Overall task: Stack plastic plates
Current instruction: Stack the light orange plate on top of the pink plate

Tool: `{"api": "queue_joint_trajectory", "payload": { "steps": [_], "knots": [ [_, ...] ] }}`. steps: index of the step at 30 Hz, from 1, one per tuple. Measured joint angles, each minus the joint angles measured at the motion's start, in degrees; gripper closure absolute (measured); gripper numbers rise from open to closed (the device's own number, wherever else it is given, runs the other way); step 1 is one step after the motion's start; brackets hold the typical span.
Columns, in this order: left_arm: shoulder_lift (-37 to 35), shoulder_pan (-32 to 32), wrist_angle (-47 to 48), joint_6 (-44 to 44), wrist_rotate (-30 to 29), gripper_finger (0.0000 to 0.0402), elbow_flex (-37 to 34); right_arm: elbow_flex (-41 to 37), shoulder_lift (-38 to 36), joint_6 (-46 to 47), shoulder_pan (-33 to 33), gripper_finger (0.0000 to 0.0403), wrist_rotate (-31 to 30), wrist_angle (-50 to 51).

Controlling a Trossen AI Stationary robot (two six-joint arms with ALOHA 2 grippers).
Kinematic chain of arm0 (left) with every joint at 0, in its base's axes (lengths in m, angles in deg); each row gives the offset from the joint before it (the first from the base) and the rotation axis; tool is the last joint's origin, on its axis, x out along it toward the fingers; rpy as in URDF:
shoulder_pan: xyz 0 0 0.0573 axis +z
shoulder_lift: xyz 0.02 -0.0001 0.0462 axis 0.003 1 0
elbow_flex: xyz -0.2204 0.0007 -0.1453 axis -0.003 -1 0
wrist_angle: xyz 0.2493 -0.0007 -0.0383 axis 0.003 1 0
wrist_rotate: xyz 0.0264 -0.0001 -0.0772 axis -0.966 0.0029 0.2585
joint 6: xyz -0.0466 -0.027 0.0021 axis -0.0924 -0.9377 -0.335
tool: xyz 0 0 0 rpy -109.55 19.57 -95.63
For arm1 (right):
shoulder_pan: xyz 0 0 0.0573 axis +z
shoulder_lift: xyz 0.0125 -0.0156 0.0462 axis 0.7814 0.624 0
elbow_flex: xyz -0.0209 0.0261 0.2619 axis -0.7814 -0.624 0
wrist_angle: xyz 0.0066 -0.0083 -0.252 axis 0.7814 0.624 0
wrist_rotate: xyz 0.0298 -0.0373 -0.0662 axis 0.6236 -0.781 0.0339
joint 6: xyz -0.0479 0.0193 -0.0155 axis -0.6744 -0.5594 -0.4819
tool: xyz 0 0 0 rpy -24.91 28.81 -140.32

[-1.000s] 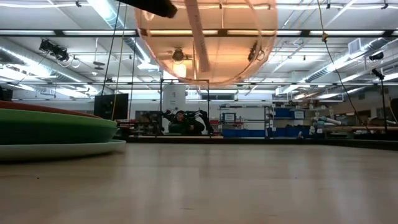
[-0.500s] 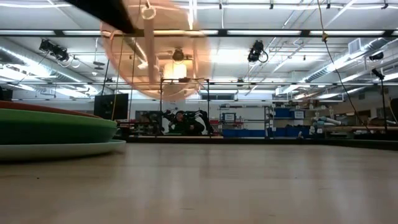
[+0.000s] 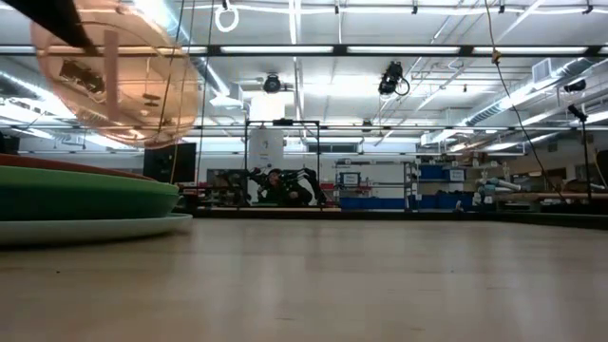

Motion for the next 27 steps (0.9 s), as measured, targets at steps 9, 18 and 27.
{"api": "queue_joint_trajectory", "payload": {
  "steps": [9,18,27],
  "knots": [
    [0.3,-3.1,1.4,-6.7,1.3,0.0391,-1.2,-10.9,0.1,12.2,0.3,0.0114,11.4,-1.4],
    [0.4,-3.1,0.2,-15.4,8.4,0.0389,-11.7,-12.9,0.1,10.8,1.8,0.0124,11.0,-5.8],
    [0.4,-3.4,-1.9,-16.1,8.5,0.0364,-13.5,-12.9,0.1,5.3,0.5,0.0126,6.6,-5.7]
  ]
}}
